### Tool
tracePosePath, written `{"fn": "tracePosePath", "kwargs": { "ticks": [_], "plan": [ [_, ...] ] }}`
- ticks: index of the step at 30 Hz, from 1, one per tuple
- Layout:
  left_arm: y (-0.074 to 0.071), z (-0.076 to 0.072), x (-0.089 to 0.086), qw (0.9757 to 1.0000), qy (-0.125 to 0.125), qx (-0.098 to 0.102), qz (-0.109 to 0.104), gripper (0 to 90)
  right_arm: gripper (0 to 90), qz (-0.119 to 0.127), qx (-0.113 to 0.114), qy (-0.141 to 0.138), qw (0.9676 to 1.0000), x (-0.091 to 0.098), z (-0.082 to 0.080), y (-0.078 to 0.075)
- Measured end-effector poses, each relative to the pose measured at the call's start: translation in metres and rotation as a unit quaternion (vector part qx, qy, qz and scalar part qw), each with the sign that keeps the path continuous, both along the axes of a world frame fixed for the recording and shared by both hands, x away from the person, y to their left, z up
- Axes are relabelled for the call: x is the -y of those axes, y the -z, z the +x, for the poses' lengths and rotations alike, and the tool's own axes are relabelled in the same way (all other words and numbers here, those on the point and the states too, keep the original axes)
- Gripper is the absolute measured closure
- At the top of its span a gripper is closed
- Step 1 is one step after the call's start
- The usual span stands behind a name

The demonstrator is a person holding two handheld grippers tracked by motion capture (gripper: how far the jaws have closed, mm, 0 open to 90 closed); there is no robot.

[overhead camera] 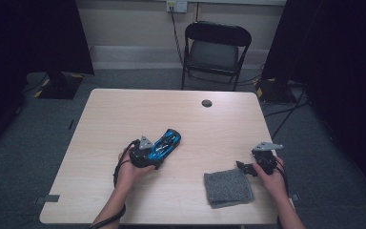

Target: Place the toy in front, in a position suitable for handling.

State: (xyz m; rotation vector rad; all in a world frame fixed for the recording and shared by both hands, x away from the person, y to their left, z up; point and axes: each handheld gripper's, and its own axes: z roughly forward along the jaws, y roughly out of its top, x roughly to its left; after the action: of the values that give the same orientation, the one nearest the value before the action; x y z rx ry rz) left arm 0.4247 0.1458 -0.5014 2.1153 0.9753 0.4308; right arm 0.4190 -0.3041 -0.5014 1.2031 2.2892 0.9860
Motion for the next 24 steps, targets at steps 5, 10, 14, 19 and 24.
{"fn": "tracePosePath", "kwargs": {
  "ticks": [5, 10, 14, 19, 24],
  "plan": [
    [-0.001, -0.001, 0.0, 0.9999, -0.001, 0.007, 0.009, 25.8, 11.1, -0.001, 0.001, 0.008, 1.0, 0.0, -0.001, 0.0],
    [0.0, -0.001, 0.0, 1.0, -0.003, 0.0, 0.002, 26.0, 14.8, 0.006, 0.003, 0.015, 0.9999, 0.001, -0.006, 0.0],
    [0.0, -0.001, 0.0, 1.0, -0.003, 0.0, 0.001, 25.9, 22.0, 0.017, -0.011, 0.013, 0.9997, 0.006, -0.012, -0.004],
    [0.0, -0.001, 0.0, 1.0, -0.003, 0.0, 0.002, 25.9, 25.1, 0.038, -0.004, -0.005, 0.9993, 0.009, -0.024, -0.016],
    [0.0, -0.001, 0.0, 1.0, -0.003, 0.0, 0.002, 25.9, 27.5, 0.056, 0.024, -0.026, 0.9978, 0.008, -0.042, -0.039]
  ]
}}
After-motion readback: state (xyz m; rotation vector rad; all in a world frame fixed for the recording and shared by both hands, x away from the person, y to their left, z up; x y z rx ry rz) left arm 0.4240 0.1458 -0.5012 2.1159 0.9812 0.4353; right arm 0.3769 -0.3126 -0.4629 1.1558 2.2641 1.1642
